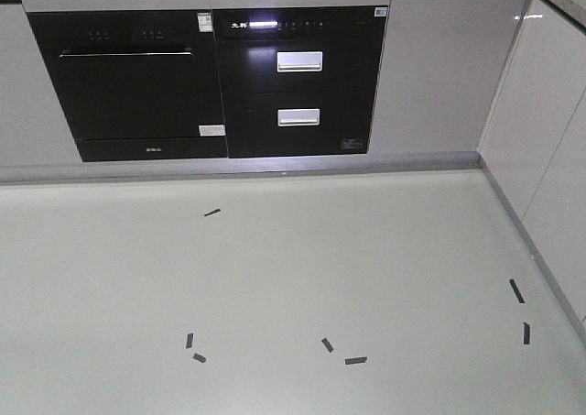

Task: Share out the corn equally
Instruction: 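Drive the base toward the counter with the steamer pot and plates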

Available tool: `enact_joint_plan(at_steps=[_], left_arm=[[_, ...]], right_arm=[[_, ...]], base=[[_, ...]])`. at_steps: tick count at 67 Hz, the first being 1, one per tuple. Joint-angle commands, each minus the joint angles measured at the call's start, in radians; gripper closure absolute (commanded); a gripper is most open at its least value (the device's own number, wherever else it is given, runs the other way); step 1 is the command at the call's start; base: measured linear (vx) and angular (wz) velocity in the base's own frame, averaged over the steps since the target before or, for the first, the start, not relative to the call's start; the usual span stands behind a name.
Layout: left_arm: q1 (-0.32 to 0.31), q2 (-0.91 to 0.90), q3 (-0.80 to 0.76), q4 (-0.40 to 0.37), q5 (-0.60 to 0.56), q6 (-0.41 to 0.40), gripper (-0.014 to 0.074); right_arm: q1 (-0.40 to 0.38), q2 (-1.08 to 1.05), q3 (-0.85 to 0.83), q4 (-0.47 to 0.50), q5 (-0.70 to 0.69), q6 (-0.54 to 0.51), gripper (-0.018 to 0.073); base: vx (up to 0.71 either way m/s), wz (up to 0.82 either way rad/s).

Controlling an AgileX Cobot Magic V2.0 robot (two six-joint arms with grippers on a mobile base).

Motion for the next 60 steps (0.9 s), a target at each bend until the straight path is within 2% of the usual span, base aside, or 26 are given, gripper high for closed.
enact_joint_plan(at_steps=[1, 60], left_arm=[[0.003, -0.025, 0.031, -0.001, -0.07, -0.003, 0.0602], [0.003, -0.025, 0.031, -0.001, -0.07, -0.003, 0.0602]], right_arm=[[-0.005, -0.005, 0.014, -0.004, -0.068, -0.003, 0.0561], [-0.005, -0.005, 0.014, -0.004, -0.068, -0.003, 0.0561]], base=[[0.0, 0.0], [0.01, 0.0]])
